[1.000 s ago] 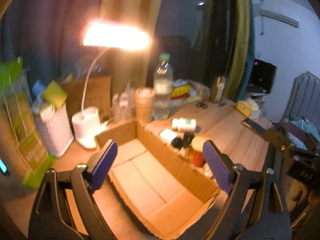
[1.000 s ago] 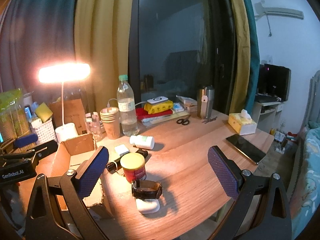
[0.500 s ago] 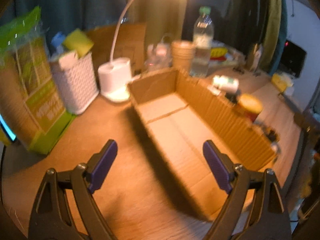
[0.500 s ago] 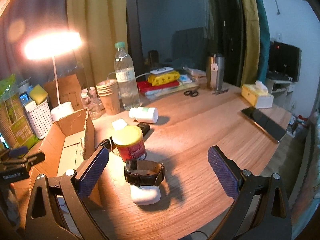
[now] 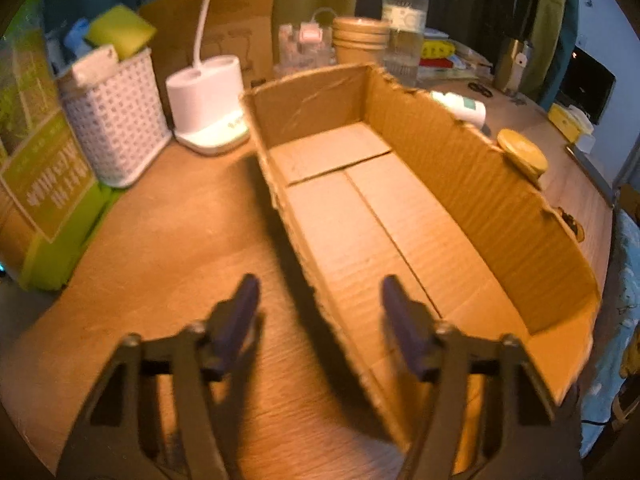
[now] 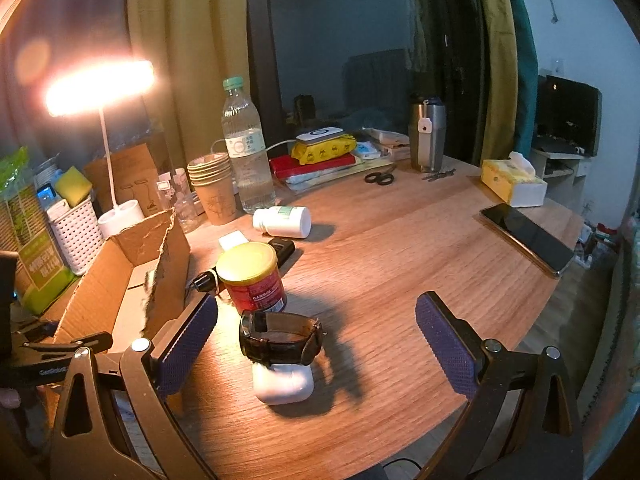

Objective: Organize rigid objects
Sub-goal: 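Clamp the cardboard box wall with the left gripper while moving the right gripper toward the watch, then close the right gripper on the black leather watch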

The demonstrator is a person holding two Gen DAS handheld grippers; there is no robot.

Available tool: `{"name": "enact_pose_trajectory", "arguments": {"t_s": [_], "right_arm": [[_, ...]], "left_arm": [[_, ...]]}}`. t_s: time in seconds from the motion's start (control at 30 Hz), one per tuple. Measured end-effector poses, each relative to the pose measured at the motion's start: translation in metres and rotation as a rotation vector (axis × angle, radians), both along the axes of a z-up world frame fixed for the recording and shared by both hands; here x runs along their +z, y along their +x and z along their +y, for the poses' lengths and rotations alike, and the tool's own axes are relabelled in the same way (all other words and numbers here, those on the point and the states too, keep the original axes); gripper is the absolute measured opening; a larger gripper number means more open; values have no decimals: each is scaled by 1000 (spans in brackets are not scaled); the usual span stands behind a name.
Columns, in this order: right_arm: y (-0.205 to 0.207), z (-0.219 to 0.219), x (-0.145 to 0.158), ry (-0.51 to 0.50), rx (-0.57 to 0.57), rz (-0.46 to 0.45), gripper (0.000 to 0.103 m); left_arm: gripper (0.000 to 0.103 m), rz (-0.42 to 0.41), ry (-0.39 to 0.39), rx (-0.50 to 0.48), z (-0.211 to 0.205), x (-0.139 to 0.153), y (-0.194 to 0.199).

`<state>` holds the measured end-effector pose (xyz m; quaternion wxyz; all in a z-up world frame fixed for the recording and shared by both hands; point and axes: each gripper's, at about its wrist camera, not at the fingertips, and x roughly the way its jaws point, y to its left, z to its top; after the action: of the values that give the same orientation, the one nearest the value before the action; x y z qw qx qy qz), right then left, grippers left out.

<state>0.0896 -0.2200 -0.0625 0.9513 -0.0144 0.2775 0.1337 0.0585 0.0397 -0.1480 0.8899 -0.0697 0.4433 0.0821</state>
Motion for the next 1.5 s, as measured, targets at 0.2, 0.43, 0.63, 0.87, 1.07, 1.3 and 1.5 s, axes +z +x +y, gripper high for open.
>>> {"name": "enact_pose_trajectory", "arguments": {"t_s": [0.2, 0.43, 0.63, 0.87, 1.07, 1.3, 1.5], "right_arm": [[2, 3, -1, -9, 1, 4, 101], [6, 8, -6, -30, -5, 18, 101], [13, 12, -13, -51, -21, 36, 101], [25, 23, -27, -69, -29, 79, 101], [39, 41, -46, -100, 14, 138, 101], [54, 53, -62, -155, 50, 184, 101], [57, 63, -71, -220, 78, 213, 84]], "left_arm": [[37, 30, -9, -24, 6, -7, 10], [17, 14, 14, -59, 20, -3, 24], [13, -26, 34, -109, 32, -5, 31], [13, -59, -12, -132, 36, -5, 30], [13, -78, 3, -125, 33, -4, 24], [13, -85, -4, -118, 33, -3, 19], [13, -85, -4, -117, 33, -3, 18]]}}
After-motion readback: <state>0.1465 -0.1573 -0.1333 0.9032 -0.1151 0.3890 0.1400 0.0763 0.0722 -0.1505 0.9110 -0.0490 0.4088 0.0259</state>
